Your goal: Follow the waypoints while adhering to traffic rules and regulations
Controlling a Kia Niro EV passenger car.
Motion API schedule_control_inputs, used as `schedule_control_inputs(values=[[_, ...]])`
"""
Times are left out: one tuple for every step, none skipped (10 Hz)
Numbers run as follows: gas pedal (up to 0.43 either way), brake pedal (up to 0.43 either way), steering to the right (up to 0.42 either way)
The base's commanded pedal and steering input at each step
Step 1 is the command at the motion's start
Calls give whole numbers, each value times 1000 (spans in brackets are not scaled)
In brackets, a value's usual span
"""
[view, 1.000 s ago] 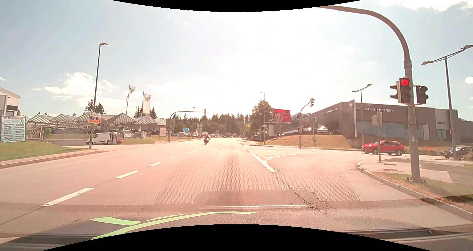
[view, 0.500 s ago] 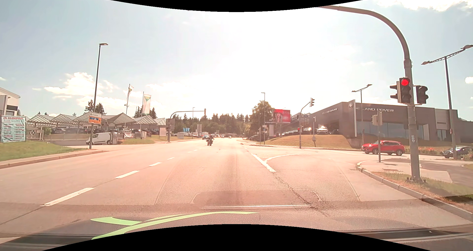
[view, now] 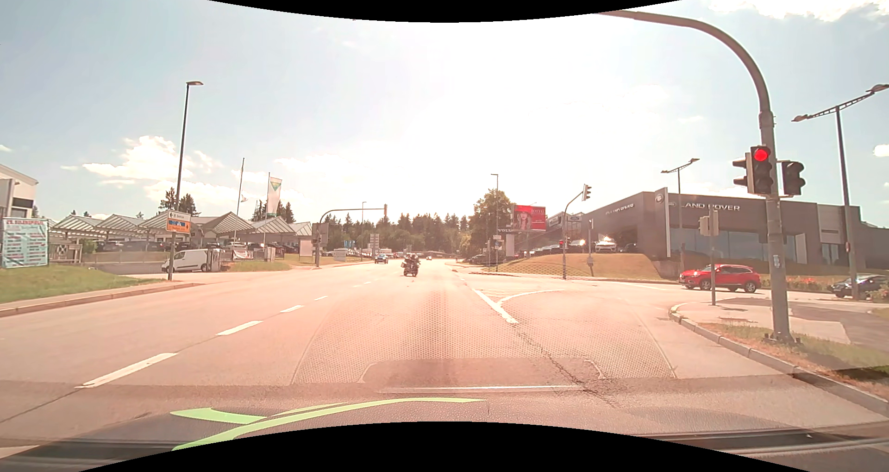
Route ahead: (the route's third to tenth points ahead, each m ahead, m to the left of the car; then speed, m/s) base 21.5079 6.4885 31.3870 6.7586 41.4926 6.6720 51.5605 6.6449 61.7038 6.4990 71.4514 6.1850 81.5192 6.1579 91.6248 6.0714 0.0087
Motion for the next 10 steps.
schedule_control_inputs(values=[[0, 244, -9], [0, 244, -9], [0, 244, -9], [0, 244, -9], [0, 244, -9], [0, 244, -9], [0, 244, -9], [0, 244, -9], [0, 244, -9], [0, 244, -8]])
